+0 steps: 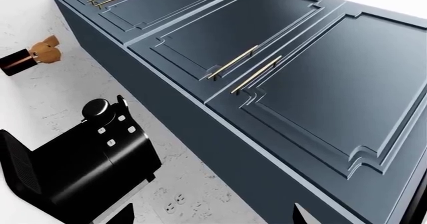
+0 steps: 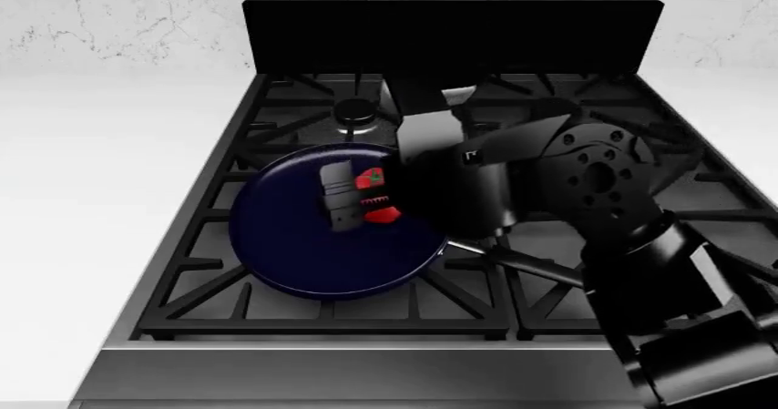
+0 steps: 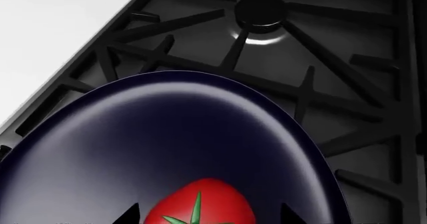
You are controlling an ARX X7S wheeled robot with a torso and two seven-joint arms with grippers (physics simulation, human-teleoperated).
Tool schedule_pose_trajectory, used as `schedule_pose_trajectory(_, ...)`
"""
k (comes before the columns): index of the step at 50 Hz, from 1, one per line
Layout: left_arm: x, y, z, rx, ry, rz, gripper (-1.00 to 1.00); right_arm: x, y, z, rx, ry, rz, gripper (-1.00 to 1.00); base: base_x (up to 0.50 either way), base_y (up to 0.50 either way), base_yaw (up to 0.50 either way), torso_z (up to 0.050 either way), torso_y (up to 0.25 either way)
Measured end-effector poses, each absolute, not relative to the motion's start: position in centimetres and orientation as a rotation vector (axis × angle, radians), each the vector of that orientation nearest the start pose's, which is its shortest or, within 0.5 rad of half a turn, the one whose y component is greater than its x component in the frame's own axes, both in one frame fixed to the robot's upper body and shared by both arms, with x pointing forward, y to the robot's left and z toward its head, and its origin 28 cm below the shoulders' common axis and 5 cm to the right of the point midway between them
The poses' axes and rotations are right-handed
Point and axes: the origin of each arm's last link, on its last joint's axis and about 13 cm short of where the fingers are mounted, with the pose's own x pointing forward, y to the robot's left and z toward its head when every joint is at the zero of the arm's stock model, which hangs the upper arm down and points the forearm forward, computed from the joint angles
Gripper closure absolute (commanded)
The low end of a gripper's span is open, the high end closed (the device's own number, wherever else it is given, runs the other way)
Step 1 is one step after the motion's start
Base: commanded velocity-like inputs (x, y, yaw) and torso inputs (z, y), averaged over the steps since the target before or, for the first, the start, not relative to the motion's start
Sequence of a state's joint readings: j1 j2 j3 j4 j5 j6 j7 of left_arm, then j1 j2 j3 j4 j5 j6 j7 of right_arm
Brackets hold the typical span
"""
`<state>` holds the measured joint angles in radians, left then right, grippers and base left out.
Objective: Pick the tomato from the pan and place it on the plate.
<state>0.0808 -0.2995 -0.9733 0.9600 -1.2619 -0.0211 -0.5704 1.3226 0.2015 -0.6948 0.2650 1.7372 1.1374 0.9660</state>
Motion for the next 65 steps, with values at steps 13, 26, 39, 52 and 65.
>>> schedule_pose_trajectory(13,9.3,32.4,23.5,-0.684,-1.017,0.528,-1.00,30.6,-0.5,26.3,-0.064,0.662,0.428,-1.00,0.00,0.00,0.00,0.000,0.000)
schedule_pose_trajectory(26,9.3,32.5,23.4,-0.685,-1.019,0.530,-1.00,30.5,-0.5,25.9,-0.092,0.676,0.438,1.00,0.00,0.00,0.00,0.000,0.000)
schedule_pose_trajectory(39,9.2,32.4,23.5,-0.685,-1.020,0.531,-1.00,30.4,-0.5,26.0,-0.153,0.638,0.431,1.00,0.00,0.00,0.00,0.000,0.000)
schedule_pose_trajectory(52,9.1,32.5,23.5,-0.685,-1.022,0.532,-1.00,30.4,-0.9,27.8,-0.168,0.515,0.402,1.00,0.00,0.00,0.00,0.000,0.001)
schedule_pose_trajectory(65,9.1,32.6,23.4,-0.688,-1.025,0.539,-1.00,28.3,-1.9,32.9,-0.161,0.280,0.397,1.00,0.00,0.00,0.00,0.000,0.000)
